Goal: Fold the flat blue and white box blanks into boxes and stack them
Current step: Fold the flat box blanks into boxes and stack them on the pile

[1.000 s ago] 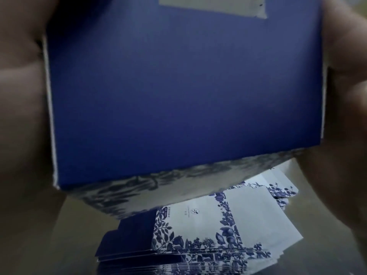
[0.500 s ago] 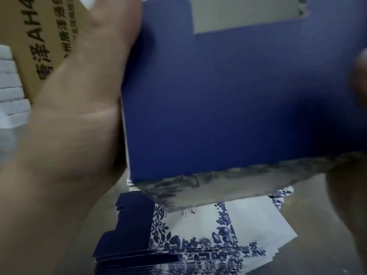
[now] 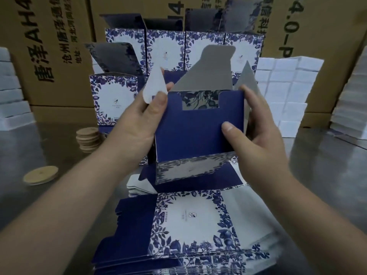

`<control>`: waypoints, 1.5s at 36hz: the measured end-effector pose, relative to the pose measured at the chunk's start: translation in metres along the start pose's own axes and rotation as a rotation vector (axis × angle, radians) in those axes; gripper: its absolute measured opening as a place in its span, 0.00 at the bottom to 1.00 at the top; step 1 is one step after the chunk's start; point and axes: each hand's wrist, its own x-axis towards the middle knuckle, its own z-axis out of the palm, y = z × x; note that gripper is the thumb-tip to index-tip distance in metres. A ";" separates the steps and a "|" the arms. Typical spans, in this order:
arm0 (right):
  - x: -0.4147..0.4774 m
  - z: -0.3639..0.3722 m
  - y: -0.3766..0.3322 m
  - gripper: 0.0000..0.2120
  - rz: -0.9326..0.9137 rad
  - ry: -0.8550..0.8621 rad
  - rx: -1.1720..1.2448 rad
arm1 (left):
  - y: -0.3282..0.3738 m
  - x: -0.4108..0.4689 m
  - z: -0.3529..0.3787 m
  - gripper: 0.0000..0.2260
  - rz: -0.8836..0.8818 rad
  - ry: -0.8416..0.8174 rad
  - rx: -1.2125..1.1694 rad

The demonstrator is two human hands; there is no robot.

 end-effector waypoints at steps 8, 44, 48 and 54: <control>-0.005 0.005 0.003 0.19 0.147 0.025 0.071 | -0.010 0.005 -0.003 0.19 -0.047 0.006 -0.010; -0.008 0.009 0.007 0.21 -0.159 0.120 -0.245 | -0.010 -0.005 0.016 0.35 0.004 0.152 0.120; -0.007 0.008 0.008 0.20 -0.218 0.113 -0.243 | -0.008 -0.005 0.015 0.34 -0.009 0.141 0.162; -0.006 0.004 0.011 0.17 -0.212 0.083 -0.037 | -0.008 -0.005 0.012 0.33 -0.015 0.138 0.260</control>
